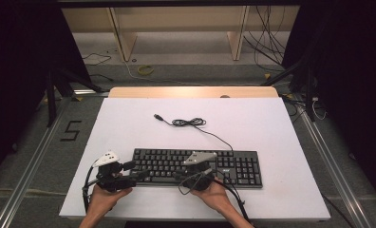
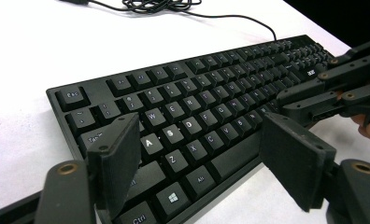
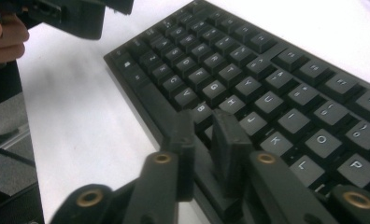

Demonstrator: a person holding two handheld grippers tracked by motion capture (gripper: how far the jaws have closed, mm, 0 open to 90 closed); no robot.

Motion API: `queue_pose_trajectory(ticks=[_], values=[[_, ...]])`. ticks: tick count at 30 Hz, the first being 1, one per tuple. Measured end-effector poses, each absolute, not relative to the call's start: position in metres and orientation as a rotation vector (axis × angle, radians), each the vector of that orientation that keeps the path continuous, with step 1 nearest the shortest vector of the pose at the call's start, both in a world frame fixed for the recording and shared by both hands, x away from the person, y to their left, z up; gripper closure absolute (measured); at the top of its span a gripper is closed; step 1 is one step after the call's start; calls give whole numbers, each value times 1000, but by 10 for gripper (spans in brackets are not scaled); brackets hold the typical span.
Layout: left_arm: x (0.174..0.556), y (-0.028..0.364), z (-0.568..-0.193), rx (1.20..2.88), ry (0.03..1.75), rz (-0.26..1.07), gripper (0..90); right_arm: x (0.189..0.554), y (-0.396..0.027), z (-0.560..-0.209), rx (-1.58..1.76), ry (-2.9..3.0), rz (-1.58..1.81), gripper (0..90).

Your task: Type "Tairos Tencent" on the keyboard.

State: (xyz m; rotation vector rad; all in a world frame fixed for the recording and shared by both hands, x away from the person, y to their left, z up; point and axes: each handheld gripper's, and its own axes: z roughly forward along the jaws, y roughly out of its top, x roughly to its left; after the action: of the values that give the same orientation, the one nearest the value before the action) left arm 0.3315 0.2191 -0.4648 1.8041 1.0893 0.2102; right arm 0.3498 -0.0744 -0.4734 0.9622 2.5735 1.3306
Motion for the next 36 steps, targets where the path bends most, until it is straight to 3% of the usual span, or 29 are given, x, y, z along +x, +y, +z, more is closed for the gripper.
queue_pose_trajectory(ticks=[7,24,36], values=[[332,219,-465,1805,1092,210,290,353,-79,-468,987,2549,1356,621],[334,220,-467,1811,1108,210,291,362,-78,-461,1035,2540,1379,459],[337,223,-469,1808,1147,200,338,371,-74,-459,1054,2530,1362,402]])
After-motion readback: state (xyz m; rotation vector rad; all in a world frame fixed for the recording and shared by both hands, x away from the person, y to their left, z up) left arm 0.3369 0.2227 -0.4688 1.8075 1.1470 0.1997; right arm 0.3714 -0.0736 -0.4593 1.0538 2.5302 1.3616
